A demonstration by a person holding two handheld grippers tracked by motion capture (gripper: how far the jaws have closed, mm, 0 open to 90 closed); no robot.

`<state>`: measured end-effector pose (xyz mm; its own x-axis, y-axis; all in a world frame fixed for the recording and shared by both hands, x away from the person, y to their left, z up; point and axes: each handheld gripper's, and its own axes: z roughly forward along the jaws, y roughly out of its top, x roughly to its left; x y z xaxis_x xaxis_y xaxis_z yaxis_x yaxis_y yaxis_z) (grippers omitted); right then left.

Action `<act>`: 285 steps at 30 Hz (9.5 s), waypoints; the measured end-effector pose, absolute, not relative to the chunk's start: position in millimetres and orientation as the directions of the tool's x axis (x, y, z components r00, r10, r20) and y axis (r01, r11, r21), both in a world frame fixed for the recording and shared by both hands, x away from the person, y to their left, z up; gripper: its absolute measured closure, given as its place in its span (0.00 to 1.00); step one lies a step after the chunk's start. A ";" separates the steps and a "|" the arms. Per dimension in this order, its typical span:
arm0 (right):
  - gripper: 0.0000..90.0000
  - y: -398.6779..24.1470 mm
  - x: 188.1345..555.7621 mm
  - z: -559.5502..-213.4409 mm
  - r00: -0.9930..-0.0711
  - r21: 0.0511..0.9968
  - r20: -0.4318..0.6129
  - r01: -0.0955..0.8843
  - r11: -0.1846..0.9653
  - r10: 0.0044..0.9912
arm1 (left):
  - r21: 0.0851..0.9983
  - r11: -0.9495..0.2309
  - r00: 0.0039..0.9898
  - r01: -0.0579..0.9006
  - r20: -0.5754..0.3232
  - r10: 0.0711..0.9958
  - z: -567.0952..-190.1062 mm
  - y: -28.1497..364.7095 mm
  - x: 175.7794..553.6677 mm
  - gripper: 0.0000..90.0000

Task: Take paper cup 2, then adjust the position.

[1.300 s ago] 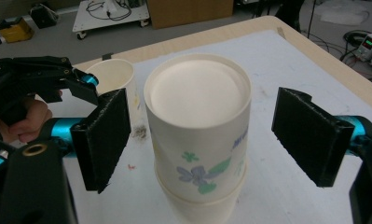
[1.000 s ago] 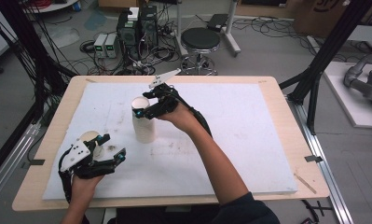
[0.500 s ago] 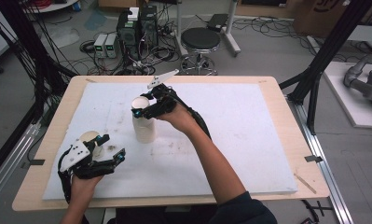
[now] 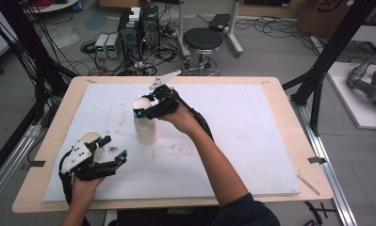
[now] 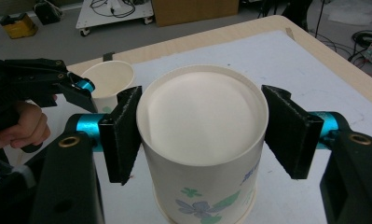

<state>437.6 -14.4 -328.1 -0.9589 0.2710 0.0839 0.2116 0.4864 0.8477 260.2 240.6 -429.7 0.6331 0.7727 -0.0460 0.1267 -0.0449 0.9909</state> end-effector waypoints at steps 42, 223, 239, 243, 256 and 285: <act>0.39 -38.8 425.1 -277.6 -0.955 0.925 0.047 0.152 0.348 0.293 | 0.991 -0.039 0.633 0.129 -0.052 0.772 -429.9 240.6 260.0 0.20; 0.39 -197.8 315.5 -362.4 -0.968 0.921 0.105 0.181 0.344 0.229 | 0.951 -0.296 0.976 0.092 -0.028 0.215 -403.4 53.9 308.7 0.38; 0.21 -193.5 312.2 -360.0 -0.972 0.919 0.074 0.153 0.363 0.221 | 0.867 -0.490 0.974 0.090 0.025 0.224 -379.9 59.7 306.2 0.39; 0.21 -192.3 312.7 -359.5 -0.973 0.914 0.064 0.146 0.379 0.220 | 0.821 -0.566 0.976 0.081 0.049 0.211 -372.8 57.2 304.7 0.39; 0.21 -196.6 310.2 -358.1 -0.979 0.871 0.023 0.119 0.476 0.201 | 0.703 -0.707 0.982 0.082 0.066 0.179 -359.5 46.7 303.6 0.39; 0.29 -181.0 307.2 -365.0 -0.996 0.779 -0.030 0.032 0.626 0.088 | 0.536 -0.844 0.995 0.036 0.062 0.082 -356.0 28.7 301.2 0.39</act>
<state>307.2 -181.0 -365.0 -0.9957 0.0881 -0.0297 0.0321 0.6262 0.7790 301.2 28.7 -356.0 0.9947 0.0824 0.0622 0.0363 -0.8437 0.5356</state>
